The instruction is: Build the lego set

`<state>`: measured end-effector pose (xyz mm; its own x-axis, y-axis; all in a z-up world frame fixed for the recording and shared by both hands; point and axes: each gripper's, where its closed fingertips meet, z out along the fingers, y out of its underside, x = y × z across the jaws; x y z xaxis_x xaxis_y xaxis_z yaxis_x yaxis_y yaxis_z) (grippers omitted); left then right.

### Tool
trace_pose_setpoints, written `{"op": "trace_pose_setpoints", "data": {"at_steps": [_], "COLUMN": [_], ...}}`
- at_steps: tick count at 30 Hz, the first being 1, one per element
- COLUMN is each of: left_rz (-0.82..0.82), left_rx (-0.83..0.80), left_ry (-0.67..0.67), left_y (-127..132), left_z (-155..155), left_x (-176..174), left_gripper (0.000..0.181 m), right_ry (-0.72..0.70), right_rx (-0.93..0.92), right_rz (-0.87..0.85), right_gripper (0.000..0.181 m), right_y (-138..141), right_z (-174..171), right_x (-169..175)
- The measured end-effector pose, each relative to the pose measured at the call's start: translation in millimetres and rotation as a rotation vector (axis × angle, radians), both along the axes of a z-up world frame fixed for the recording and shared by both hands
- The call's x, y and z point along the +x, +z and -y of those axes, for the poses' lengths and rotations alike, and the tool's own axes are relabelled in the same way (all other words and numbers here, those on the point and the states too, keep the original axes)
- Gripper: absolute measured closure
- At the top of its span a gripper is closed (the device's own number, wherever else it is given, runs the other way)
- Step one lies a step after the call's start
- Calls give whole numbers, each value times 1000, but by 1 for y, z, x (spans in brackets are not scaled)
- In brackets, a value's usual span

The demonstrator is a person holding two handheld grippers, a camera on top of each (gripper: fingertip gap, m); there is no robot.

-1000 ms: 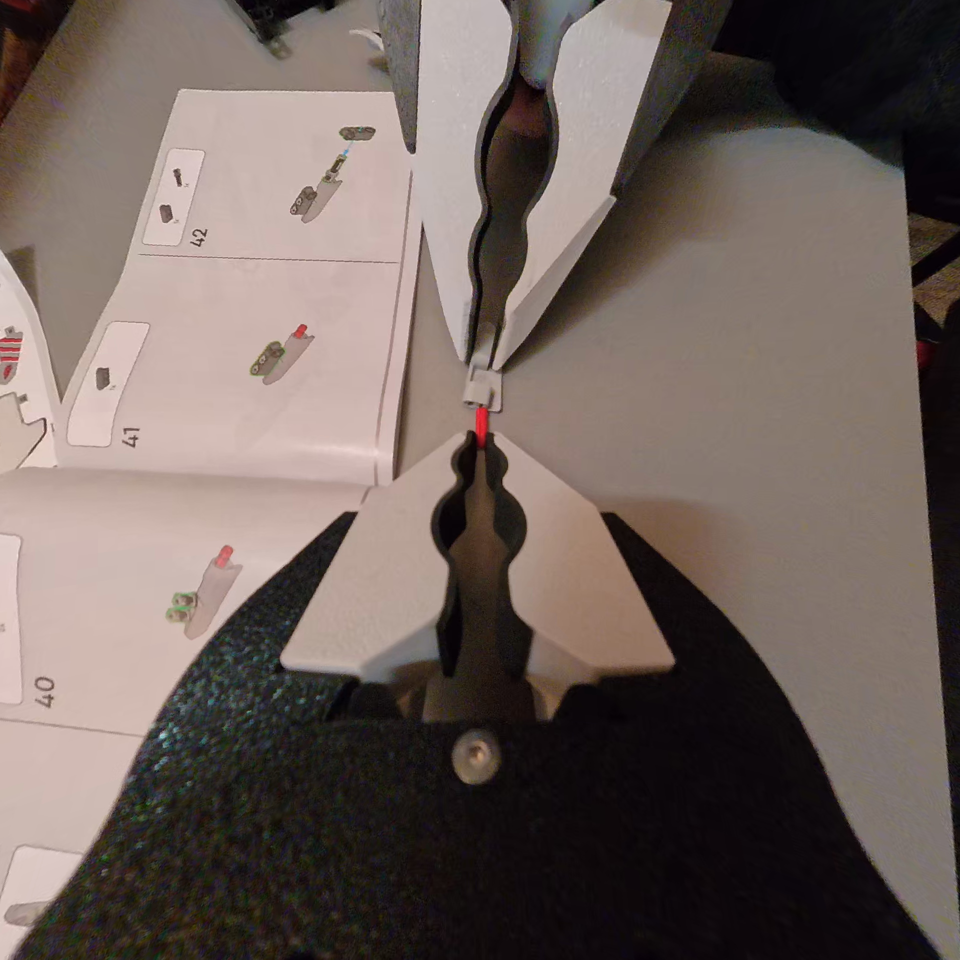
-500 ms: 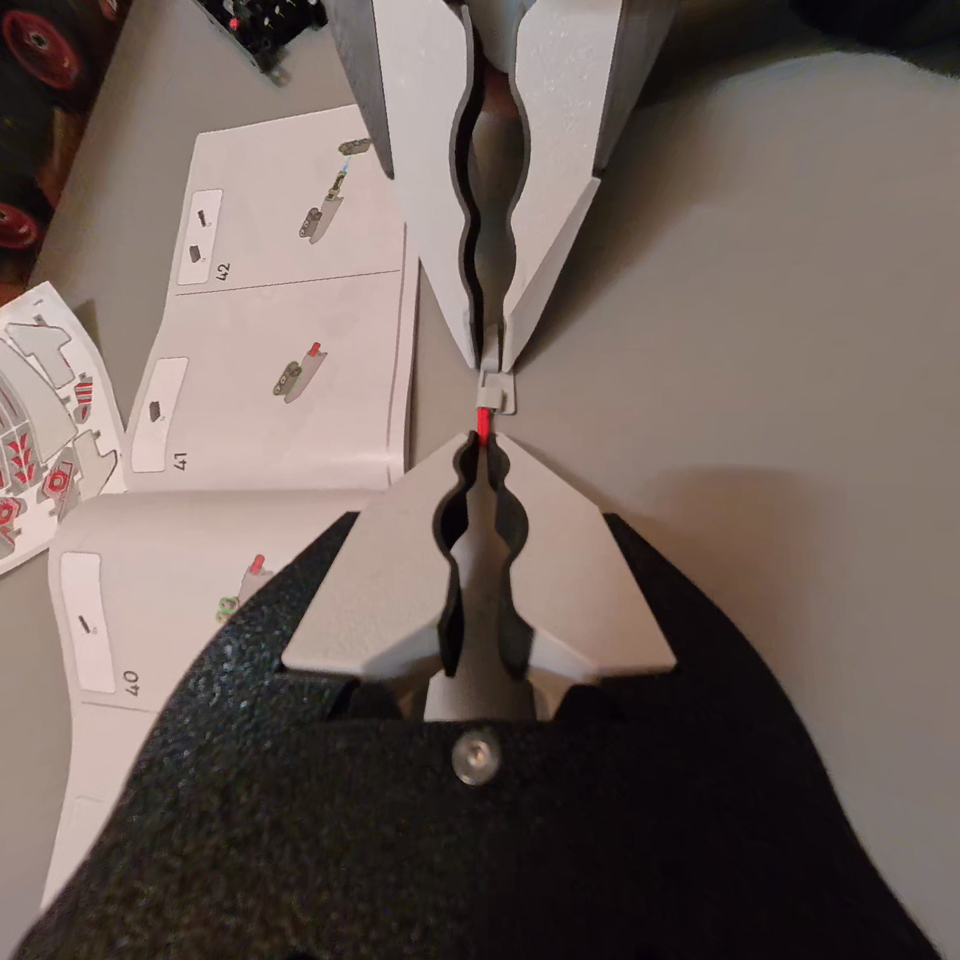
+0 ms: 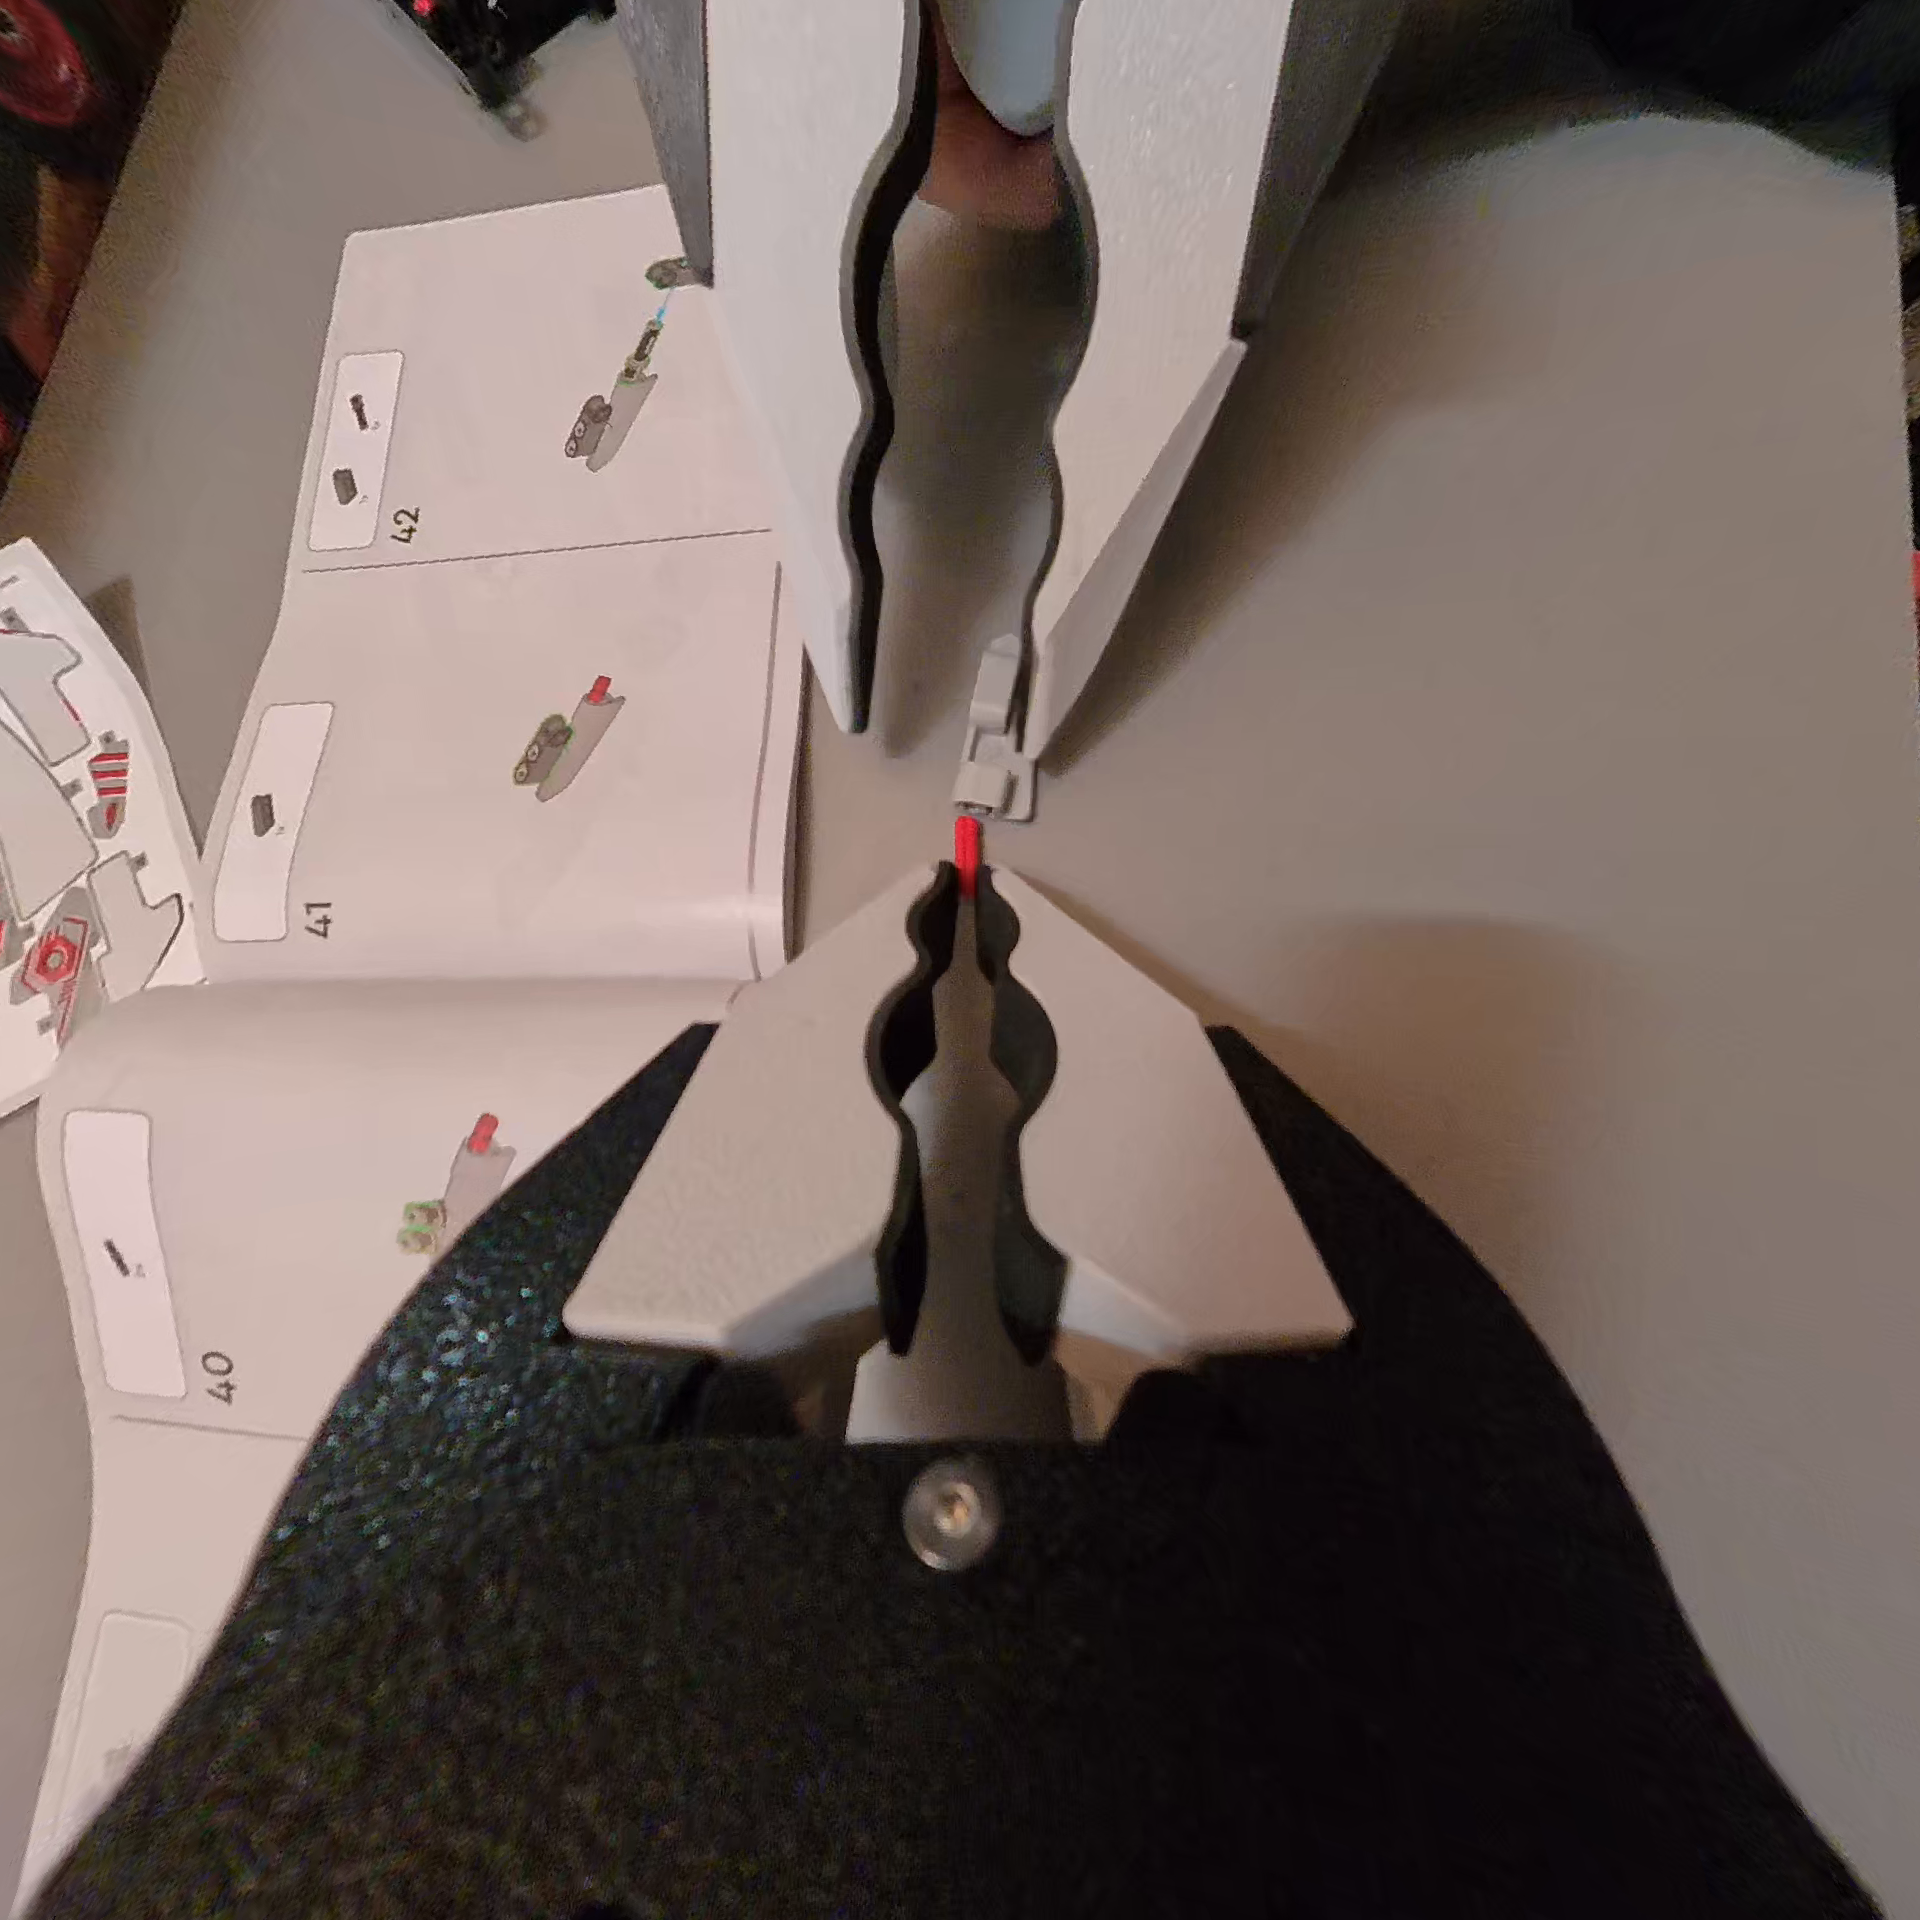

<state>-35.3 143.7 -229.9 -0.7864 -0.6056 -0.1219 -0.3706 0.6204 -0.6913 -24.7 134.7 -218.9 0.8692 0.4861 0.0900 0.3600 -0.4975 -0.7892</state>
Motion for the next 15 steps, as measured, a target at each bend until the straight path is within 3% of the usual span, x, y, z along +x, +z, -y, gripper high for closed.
{"op": "trace_pose_setpoints", "data": {"at_steps": [5, 15], "left_rz": [-8, -10], "left_rx": [-18, -29], "left_ry": [10, 7], "left_y": [-1, -1], "left_z": [0, 1], "left_x": [0, 0], "left_gripper": [180, 180], "right_ry": [13, 39], "right_rx": [-9, -51], "right_rz": [-7, 15], "right_gripper": [169, 168], "right_y": [-1, -8], "right_z": [0, 0], "right_x": [-7, -11]}}
